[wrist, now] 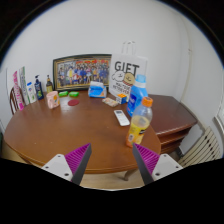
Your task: Pour water
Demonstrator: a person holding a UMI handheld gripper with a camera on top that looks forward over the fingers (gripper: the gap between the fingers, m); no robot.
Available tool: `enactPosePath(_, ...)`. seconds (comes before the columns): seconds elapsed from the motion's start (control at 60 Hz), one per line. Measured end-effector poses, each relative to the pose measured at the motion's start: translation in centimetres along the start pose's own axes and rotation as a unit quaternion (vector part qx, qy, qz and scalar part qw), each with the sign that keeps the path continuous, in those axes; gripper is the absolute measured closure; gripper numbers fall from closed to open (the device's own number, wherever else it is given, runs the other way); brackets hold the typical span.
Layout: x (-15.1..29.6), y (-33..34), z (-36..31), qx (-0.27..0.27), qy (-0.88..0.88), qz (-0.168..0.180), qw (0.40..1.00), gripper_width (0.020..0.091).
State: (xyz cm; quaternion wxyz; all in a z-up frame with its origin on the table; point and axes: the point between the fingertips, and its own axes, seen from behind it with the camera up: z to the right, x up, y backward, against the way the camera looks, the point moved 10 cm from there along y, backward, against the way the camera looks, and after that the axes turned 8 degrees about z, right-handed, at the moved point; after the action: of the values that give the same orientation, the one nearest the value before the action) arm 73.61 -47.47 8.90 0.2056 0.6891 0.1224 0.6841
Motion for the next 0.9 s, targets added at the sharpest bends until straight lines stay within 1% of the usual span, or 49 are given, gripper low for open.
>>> enactPosePath(0.1, -0.7, -3.1, 4.5, -0.001, -0.012, 0.022, 1.000, 0.0250)
enactPosePath(0.2, -0.7, -7.0, 7.6, 0.001, -0.014, 0.049, 0.999, 0.0248)
enactPosePath(0.317, -0.8, -11.6, 9.3, 0.006, -0.015, 0.065, 0.998, 0.0249)
enactPosePath(0.367, -0.7, -13.0, 9.5, 0.011, -0.012, 0.074, 0.997, 0.0260)
enactPosePath(0.417, -0.7, -14.3, 9.7, 0.011, -0.005, 0.082, 0.997, 0.0311)
enactPosePath(0.483, -1.2, -15.9, 10.2, 0.018, 0.003, 0.093, 0.996, 0.0425)
enactPosePath(0.533, -1.2, -16.3, 9.6, 0.013, 0.006, 0.092, 0.996, 0.0536)
enactPosePath(0.567, -1.1, -16.5, 9.6, 0.008, 0.005, 0.098, 0.995, 0.0628)
enactPosePath(0.6, -1.0, -16.6, 9.4, 0.014, 0.000, 0.103, 0.995, 0.0631)
enactPosePath(0.633, -0.9, -16.6, 9.4, 0.017, -0.005, 0.102, 0.995, 0.0717)
enactPosePath(0.65, -0.9, -16.6, 9.5, 0.016, -0.008, 0.100, 0.995, 0.0716)
enactPosePath(0.683, -1.0, -16.7, 9.8, 0.016, -0.011, 0.100, 0.995, 0.0768)
enactPosePath(0.7, -1.0, -16.7, 9.9, 0.013, -0.012, 0.099, 0.995, 0.0777)
enactPosePath(0.717, -0.9, -16.7, 9.9, 0.009, -0.010, 0.099, 0.995, 0.0803)
enactPosePath(0.75, -0.7, -16.6, 10.0, 0.001, -0.003, 0.100, 0.995, 0.0814)
enactPosePath(0.783, -0.4, -16.6, 9.9, -0.002, 0.009, 0.101, 0.995, 0.0851)
enactPosePath(0.9, 1.6, -16.6, 9.5, -0.014, 0.033, 0.104, 0.994, 0.0852)
